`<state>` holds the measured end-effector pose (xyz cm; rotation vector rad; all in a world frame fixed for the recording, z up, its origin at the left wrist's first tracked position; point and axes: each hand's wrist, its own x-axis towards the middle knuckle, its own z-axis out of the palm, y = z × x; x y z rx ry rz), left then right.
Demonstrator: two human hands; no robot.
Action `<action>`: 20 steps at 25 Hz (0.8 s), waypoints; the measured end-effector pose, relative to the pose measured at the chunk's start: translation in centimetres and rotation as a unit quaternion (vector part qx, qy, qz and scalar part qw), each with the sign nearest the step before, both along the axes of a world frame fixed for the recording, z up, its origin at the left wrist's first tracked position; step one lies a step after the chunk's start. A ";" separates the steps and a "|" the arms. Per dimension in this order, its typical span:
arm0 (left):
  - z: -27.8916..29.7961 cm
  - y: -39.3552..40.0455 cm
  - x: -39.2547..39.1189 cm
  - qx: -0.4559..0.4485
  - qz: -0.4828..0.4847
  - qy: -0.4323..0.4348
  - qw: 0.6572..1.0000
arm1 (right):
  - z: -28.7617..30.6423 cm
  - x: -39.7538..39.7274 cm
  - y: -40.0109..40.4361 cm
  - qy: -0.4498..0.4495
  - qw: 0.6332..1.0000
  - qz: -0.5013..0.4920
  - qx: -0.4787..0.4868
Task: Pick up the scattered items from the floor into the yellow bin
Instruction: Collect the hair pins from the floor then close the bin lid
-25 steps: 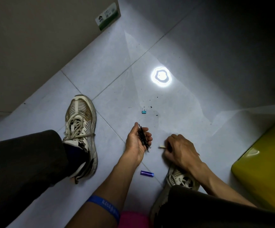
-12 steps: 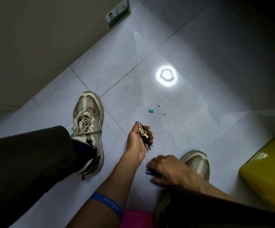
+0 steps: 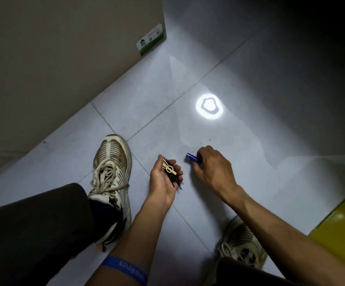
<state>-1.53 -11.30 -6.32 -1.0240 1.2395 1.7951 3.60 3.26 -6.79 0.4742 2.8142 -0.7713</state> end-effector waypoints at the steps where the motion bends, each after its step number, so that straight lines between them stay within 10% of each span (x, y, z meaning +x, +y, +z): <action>1: 0.0 0.1 -0.4 0.000 -0.003 0.002 1.000 | -0.2 -0.9 -0.1 -0.022 1.000 0.006 0.007; 8: -0.1 0.5 -1.5 -0.002 -0.012 0.002 1.000 | -1.0 -2.5 -0.9 -0.065 0.988 0.109 0.091; 15: 0.2 0.2 -1.6 -0.006 0.006 0.005 1.000 | -1.1 -1.6 -1.0 -0.045 0.993 -0.094 -0.056; 20: 0.2 0.3 -1.8 0.003 0.014 0.003 1.000 | -0.7 -2.3 0.3 -0.021 0.839 -0.352 -0.415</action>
